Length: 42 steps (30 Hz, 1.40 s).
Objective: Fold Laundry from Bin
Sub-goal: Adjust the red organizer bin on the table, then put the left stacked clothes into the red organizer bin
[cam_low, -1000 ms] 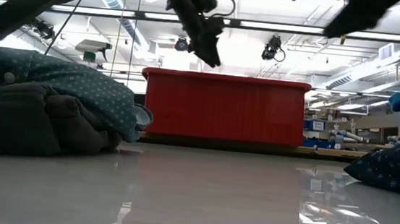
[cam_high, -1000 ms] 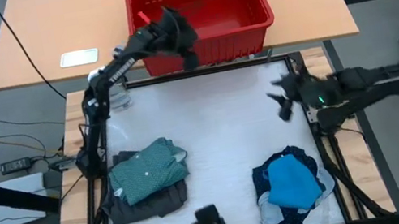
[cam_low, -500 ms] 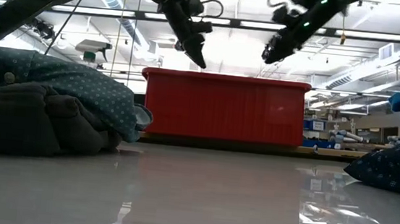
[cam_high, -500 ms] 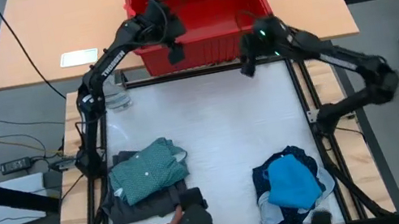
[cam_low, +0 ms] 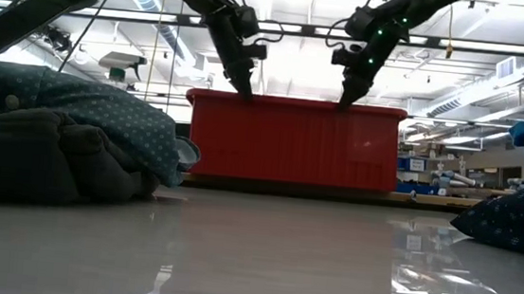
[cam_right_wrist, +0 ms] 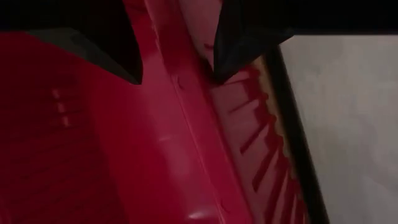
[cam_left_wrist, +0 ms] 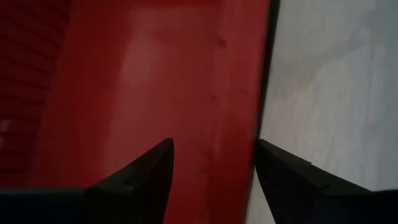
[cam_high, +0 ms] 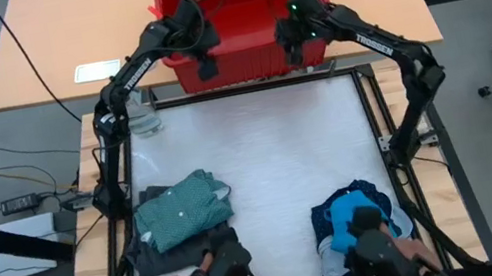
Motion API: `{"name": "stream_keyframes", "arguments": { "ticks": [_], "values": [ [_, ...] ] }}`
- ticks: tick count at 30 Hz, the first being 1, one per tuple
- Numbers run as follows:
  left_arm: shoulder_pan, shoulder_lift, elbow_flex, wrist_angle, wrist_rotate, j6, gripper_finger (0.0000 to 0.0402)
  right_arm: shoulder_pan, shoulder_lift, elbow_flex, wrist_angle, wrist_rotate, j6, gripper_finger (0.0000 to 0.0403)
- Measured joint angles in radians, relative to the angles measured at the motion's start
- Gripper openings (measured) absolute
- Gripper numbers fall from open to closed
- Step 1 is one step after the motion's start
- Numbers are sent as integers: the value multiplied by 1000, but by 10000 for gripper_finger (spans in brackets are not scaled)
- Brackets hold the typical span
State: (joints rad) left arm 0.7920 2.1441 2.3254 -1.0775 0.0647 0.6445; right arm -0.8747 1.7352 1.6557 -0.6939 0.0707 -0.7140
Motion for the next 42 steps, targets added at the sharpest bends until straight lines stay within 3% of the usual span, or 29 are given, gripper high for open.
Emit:
{"name": "stream_keyframes", "arguments": {
  "ticks": [7,11,15,22,29,34,38,42],
  "values": [
    [5,12,-9,-74,32,15,188,-13,61,56,-132,9,15,202],
    [-9,11,-7,-177,76,-73,166,-9,54,57,-295,-90,123,202],
    [-33,11,-9,-326,193,-144,156,32,22,45,-438,-190,238,202],
    [-141,8,-10,-510,201,-254,156,124,-50,14,-658,-286,342,202],
    [-294,-38,-10,-492,182,-350,157,208,-162,-107,-648,-288,451,202],
    [-352,-116,-8,-479,111,-490,165,230,-289,-125,-556,-298,555,202],
    [-373,-192,-8,-479,26,-656,168,233,-378,-128,-419,-275,671,201],
    [-425,-281,-8,-493,-12,-842,169,249,-421,-127,-335,-350,752,202]
  ]
}}
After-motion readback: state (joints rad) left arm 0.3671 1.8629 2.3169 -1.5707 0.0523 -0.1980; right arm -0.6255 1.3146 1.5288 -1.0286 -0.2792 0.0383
